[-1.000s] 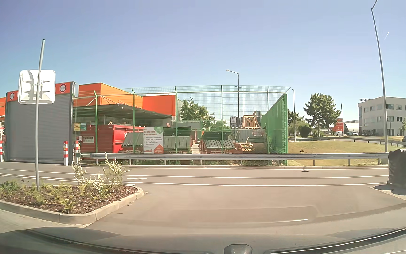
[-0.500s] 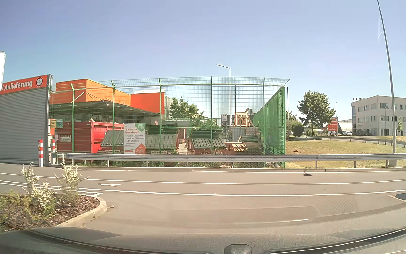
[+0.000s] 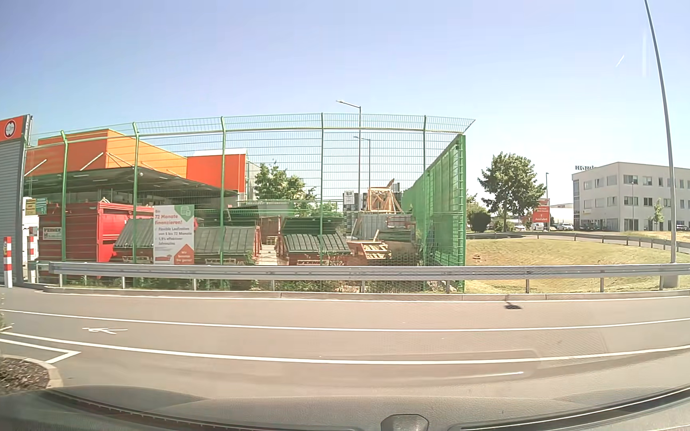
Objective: Follow the waypoints while adhering to traffic rules and regulations
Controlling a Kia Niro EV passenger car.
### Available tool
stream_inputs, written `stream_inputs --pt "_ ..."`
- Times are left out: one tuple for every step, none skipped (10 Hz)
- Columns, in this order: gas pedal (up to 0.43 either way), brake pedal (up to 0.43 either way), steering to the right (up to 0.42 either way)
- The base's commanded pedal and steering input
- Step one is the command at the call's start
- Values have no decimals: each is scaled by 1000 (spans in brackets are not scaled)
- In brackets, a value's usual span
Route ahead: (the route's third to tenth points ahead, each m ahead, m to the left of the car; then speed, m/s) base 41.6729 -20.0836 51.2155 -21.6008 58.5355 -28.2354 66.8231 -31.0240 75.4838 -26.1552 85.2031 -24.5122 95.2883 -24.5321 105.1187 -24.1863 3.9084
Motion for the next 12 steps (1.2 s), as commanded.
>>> stream_inputs --pt "0 30 209" --pt "0 30 228" --pt "0 30 250" --pt "0 30 267" --pt "0 30 290" --pt "0 30 319" --pt "0 30 352" --pt "0 30 377" --pt "0 30 405" --pt "0 30 437" --pt "0 30 456" --pt "0 30 477"
